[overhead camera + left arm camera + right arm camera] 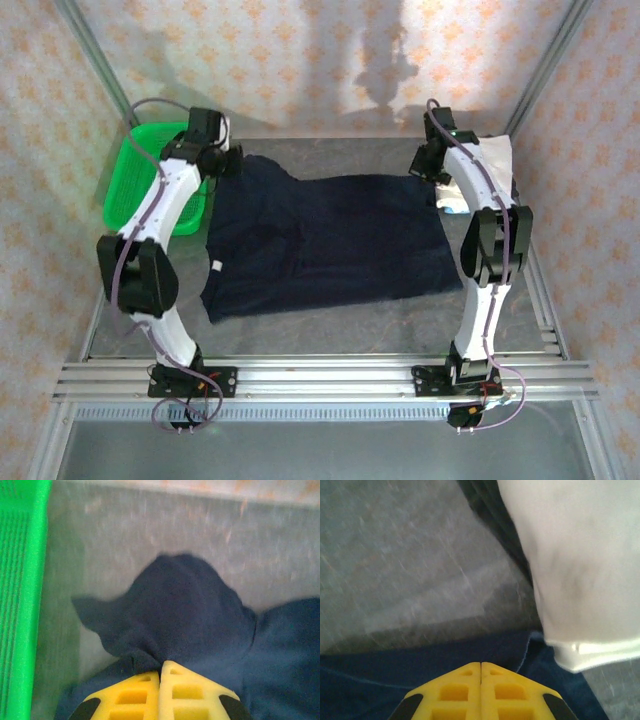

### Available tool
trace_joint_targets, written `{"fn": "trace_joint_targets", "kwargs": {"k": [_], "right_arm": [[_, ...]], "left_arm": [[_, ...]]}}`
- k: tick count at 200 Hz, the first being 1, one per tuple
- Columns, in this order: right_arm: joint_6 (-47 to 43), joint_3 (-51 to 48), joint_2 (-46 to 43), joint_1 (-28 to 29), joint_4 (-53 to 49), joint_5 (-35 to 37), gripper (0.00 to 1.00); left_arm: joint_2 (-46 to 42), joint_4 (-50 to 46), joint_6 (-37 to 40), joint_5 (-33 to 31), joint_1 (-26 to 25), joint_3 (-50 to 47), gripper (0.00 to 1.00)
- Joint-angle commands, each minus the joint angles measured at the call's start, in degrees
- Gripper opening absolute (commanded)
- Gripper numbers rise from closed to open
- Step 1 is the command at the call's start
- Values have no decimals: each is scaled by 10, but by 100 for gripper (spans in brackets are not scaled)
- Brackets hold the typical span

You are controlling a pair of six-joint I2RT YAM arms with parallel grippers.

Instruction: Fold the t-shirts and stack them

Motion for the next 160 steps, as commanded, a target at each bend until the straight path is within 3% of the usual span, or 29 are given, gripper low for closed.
{"fn": "trace_joint_targets", "kwargs": {"k": [1,28,59,114,160], "right_arm": [[-4,-76,-70,-41,17,-27,0],[0,-112,-79,-83,34,-49,0],[-6,-156,-93,-86,50,-61,0],[-6,-241,-96,-91,67,-58,0],[-8,-267,-94,-91,63,-34,0]], "left_arm": [[-160,36,-14,-8,2,-154,0],[-256,72,-40,-73,2,-301,0],[-301,78,-72,-51,-6,-361,0],[-369,103,-161,-74,-77,-506,0],[-423,86,-192,-90,-79,-574,0]]}}
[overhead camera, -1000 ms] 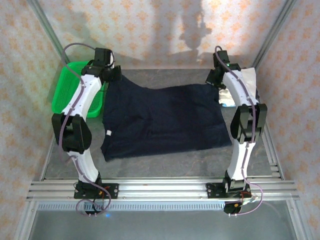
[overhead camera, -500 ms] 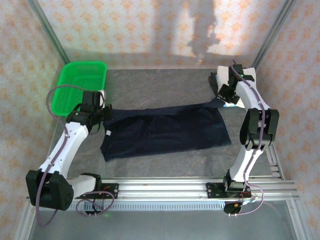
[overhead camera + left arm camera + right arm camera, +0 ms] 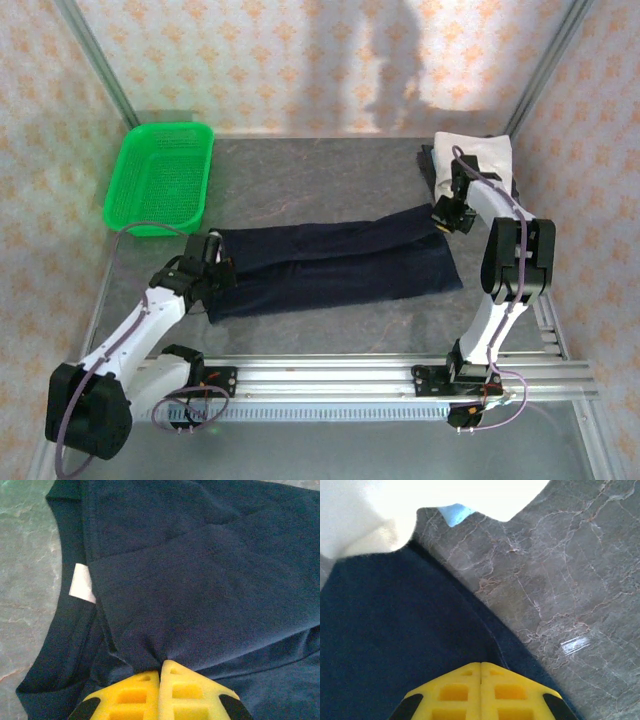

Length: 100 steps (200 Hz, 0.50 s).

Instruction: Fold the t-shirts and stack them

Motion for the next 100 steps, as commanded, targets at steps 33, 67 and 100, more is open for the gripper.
{"fn": "trace_joint_targets", "kwargs": {"k": [33,67,100], "right_arm": [[0,-29,-13,-3,2,32,0],[8,-38,-5,-3,1,44,0],[9,-41,-10,-3,-13,65,9]], "left_arm": [[-64,-10,-57,-38,-1,-54,0],[-90,-16,-78,-29,-1,-66,25],[-115,-31,-85,-38,-2,-50,50]]}}
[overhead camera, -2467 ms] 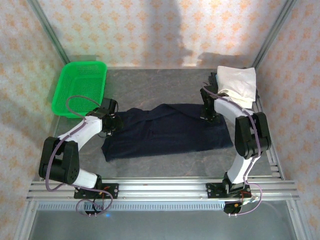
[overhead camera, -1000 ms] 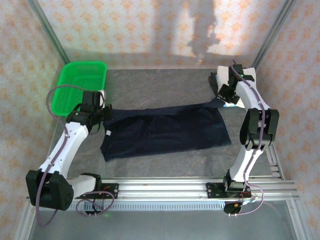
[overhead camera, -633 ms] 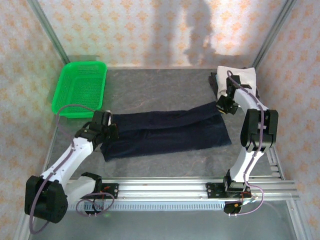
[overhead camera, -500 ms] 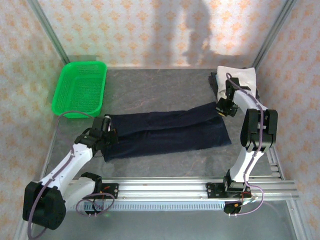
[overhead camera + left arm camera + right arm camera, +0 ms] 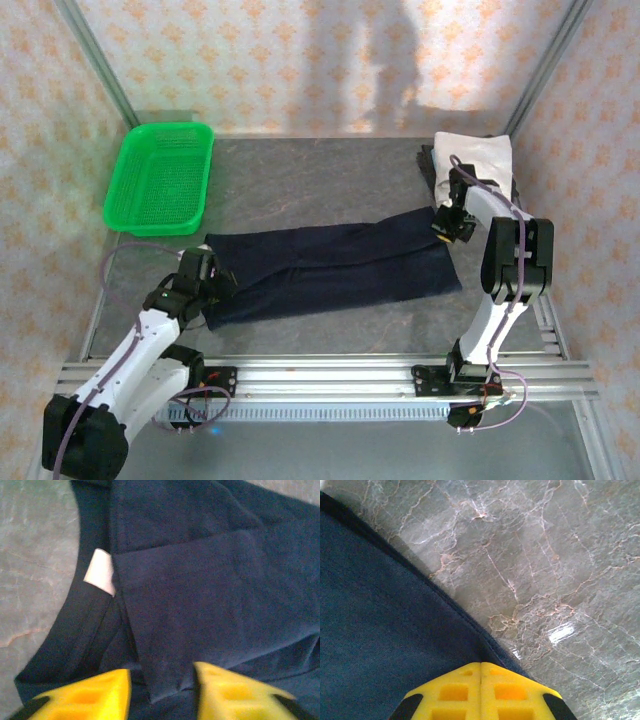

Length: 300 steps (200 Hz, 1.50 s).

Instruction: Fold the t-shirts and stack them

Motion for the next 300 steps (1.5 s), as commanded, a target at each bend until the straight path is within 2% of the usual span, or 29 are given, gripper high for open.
{"fn": "trace_joint_targets", "kwargs": {"k": [1,11,22,35,72,89,114,151,160,171,204,233,272,300], "right_arm": [[5,-5,-10,-3,-16,43,9],[9,-4,-16,-3,-22,51,12],[16,-2,-24,-3,-30,59,20],[24,-7,-40,-2,-33,61,23],[50,-48,-110,36,-8,83,30],[51,-65,-118,66,35,48,34],[54,-61,-69,98,79,-10,34],[62,-67,-23,101,80,26,29],[62,-74,-21,100,83,26,28],[63,-81,-21,100,84,27,28],[65,-102,-25,100,92,27,28],[65,-101,-21,99,92,32,27],[61,-105,-27,95,89,34,27],[62,-110,-37,92,88,34,27]], "left_arm": [[-23,-23,-15,-27,-2,10,51],[-29,-24,-15,-31,-2,17,55],[-23,-17,-13,-33,-2,28,55],[3,-2,-2,-18,-1,47,55],[175,11,55,14,-16,156,56],[264,19,87,18,-27,213,60],[397,32,121,48,-31,295,61],[523,35,149,55,-52,372,62],[545,33,156,61,-55,386,60],[569,19,169,63,-55,405,52],[558,-1,182,70,-55,412,28],[528,-17,185,80,-58,408,0],[468,-35,180,82,-66,388,0],[423,-66,171,62,-95,379,0]]}}
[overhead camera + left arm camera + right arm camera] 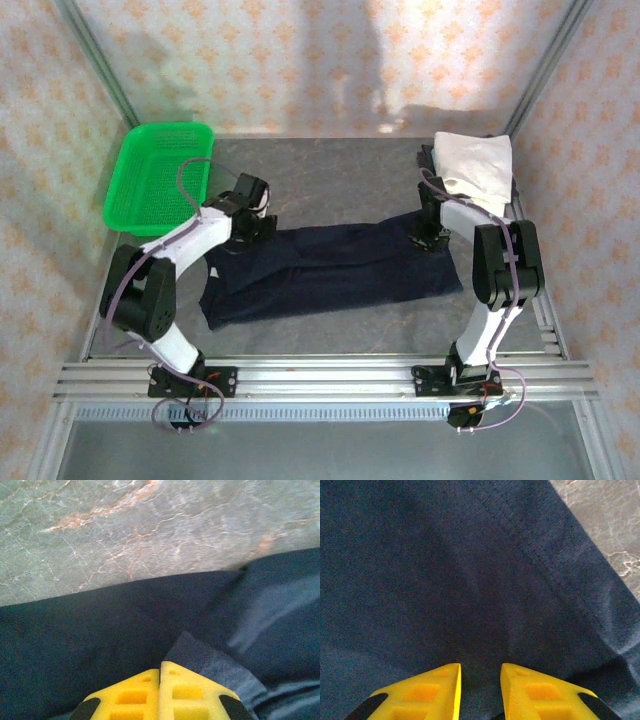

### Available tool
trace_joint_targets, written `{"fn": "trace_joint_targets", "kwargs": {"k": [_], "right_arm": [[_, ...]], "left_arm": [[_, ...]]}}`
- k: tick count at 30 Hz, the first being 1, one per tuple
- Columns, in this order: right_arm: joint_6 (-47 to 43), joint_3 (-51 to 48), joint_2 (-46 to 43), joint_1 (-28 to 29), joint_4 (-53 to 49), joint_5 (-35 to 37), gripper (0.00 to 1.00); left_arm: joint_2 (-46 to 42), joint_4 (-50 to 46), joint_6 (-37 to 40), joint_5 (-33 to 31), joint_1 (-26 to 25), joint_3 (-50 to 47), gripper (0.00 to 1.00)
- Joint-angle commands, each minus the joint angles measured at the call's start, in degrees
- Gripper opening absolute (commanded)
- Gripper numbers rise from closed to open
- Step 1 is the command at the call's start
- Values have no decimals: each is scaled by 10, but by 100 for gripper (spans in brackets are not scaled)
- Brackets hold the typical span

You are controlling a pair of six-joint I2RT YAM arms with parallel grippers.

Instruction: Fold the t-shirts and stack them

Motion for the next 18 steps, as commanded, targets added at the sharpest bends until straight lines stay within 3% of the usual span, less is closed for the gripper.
{"fn": "trace_joint_targets", "kwargs": {"k": [1,7,13,15,18], "right_arm": [[5,-20,-13,-8,-7,17,27],[6,-27,-35,-8,-17,15,28],[2,-23,-72,-7,-49,28,29],[1,-20,-83,-4,-57,27,29],[3,-15,-98,7,-67,27,29]], "left_arm": [[-44,-51,-7,-14,-28,-14,0],[-114,-107,-69,-89,-112,-52,0],[-162,-89,-188,-132,-214,-148,2],[-166,-81,-216,-137,-241,-164,26],[-171,-61,-244,-127,-271,-179,41]]}}
